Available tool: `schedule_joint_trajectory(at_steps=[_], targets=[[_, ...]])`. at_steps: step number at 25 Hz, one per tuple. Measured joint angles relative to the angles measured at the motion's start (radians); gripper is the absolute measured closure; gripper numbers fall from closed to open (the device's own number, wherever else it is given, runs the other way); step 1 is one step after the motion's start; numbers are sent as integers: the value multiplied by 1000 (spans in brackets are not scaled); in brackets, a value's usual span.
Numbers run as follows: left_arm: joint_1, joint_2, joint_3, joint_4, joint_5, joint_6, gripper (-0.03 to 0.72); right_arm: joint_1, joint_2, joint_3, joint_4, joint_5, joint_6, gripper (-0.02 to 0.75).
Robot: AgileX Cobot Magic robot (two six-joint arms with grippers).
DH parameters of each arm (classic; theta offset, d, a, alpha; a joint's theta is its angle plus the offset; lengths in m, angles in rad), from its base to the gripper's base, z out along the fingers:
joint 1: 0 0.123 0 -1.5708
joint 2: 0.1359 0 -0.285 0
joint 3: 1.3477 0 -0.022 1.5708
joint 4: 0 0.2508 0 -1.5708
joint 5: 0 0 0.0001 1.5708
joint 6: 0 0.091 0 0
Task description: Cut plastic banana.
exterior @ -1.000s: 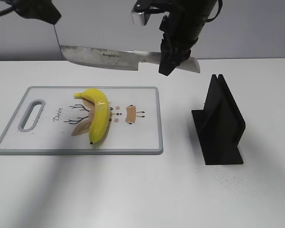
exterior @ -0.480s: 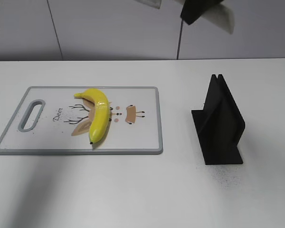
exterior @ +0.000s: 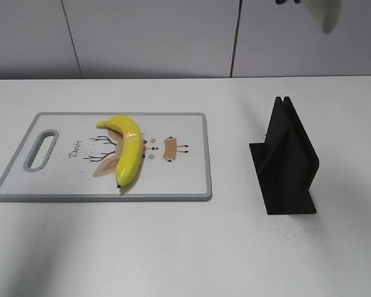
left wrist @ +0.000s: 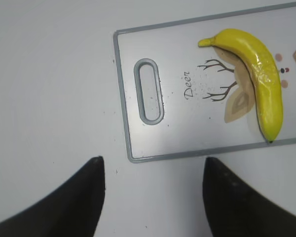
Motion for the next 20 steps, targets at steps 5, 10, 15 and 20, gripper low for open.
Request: schedule_joint_trajectory(at_steps=[5, 10, 15, 20], targets=[[0, -85, 115, 0, 2, -10, 101, 0, -121, 214, -54, 0, 91, 580], [0, -193, 223, 0, 3, -13, 101, 0, -214, 379, -140, 1, 193, 580], [0, -303, 309, 0, 3, -14, 107, 0, -248, 453, -140, 2, 233, 580], [0, -416, 400, 0, 3, -14, 110, 0, -248, 500, -140, 2, 257, 580]])
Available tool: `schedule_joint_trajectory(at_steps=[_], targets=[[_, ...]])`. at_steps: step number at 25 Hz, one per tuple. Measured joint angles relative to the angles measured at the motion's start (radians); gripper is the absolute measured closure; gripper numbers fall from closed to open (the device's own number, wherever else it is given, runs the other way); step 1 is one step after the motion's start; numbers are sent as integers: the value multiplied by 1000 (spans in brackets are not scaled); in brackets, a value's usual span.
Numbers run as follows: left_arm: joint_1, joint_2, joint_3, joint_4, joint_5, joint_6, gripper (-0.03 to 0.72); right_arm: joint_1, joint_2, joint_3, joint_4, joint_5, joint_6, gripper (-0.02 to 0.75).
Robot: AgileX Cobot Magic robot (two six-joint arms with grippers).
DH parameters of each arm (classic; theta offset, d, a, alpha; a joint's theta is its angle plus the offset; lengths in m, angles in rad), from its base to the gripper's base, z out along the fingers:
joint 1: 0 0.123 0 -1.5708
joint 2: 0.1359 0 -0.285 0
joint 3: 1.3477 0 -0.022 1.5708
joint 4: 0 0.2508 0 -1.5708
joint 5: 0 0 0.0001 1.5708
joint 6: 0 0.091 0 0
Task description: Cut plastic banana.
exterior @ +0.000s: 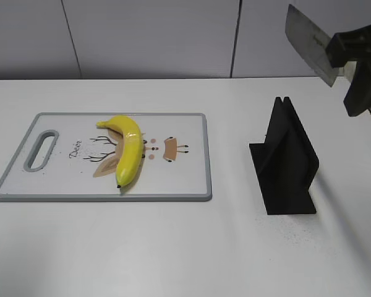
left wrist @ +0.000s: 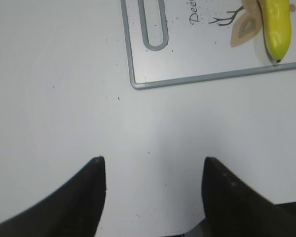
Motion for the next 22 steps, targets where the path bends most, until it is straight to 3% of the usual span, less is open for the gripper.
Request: schedule_joint_trajectory(at_steps=[12, 22], targets=[[0, -274, 284, 0, -12, 0, 124, 0, 70, 18, 0, -26, 8, 580], [0, -377, 337, 0, -15, 0, 128, 0, 170, 18, -41, -43, 31, 580]])
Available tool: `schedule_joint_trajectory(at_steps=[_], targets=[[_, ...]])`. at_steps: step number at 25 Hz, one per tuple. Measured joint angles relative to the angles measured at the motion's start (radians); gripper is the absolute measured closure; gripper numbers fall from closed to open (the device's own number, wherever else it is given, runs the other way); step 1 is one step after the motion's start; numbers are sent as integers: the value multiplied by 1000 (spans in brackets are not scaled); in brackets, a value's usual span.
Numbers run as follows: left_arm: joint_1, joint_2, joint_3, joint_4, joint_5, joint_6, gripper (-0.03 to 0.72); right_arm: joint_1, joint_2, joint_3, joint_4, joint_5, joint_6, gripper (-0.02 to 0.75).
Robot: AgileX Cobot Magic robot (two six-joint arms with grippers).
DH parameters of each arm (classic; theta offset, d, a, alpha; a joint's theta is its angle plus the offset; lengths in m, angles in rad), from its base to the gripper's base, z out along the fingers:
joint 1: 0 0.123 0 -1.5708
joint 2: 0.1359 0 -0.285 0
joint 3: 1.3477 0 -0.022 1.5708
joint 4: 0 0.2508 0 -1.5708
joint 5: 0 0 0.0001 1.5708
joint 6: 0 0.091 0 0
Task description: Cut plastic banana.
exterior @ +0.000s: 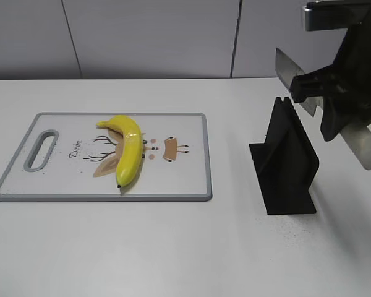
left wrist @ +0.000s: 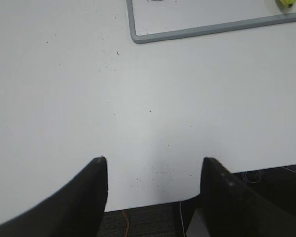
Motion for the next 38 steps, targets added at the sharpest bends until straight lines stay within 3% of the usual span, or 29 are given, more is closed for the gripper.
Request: schedule_joint_trajectory(at_steps=[38], targets=[[0, -2, 1, 0, -34, -1, 132, -18, 161, 54, -8, -92, 18, 580]])
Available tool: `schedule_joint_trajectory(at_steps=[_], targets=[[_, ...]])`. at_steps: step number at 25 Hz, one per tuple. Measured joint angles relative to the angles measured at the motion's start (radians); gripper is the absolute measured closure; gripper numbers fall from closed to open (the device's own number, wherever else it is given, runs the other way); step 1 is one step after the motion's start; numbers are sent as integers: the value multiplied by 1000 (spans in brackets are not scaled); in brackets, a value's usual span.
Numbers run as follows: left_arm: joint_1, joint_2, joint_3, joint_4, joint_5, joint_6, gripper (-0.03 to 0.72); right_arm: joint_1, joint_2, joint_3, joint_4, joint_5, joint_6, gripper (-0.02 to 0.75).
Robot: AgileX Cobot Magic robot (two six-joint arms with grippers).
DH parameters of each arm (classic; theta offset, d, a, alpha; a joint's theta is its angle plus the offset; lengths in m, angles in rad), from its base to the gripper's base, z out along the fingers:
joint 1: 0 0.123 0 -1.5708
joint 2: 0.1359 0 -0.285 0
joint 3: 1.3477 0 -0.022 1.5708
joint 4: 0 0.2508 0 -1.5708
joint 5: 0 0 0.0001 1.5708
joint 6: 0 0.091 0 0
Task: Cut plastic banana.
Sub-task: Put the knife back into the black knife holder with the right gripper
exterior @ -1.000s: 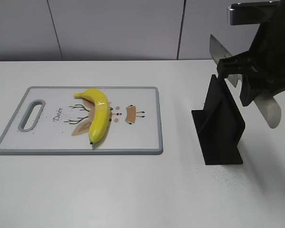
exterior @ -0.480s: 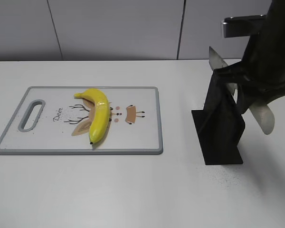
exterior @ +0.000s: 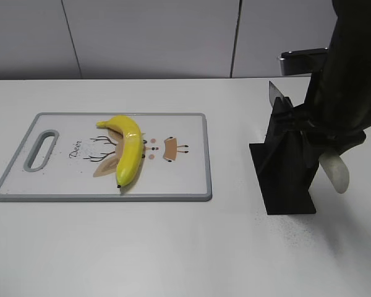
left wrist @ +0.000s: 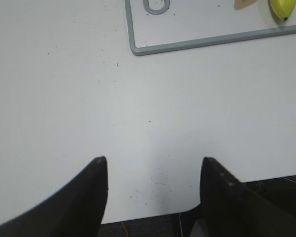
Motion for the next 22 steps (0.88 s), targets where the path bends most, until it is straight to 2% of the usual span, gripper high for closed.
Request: schedule_joint_trajectory(at_steps=[5, 7, 11, 13, 17, 22], targets=[[0, 0, 0, 0, -18, 0, 132, 0, 0, 0, 2, -5, -1, 562], [0, 0, 0, 0, -21, 0, 132, 0, 1, 0, 3, -9, -7, 459], [0, 0, 0, 1, -22, 0, 132, 0, 6, 5, 4, -15, -29, 179], [0, 0, 0, 1, -24, 0, 133, 0, -6, 5, 4, -15, -35, 111], [0, 0, 0, 1, -25, 0, 133, 0, -63, 5, 5, -13, -43, 87], [0, 0, 0, 0, -14, 0, 133, 0, -167, 5, 23, 46, -109, 124]])
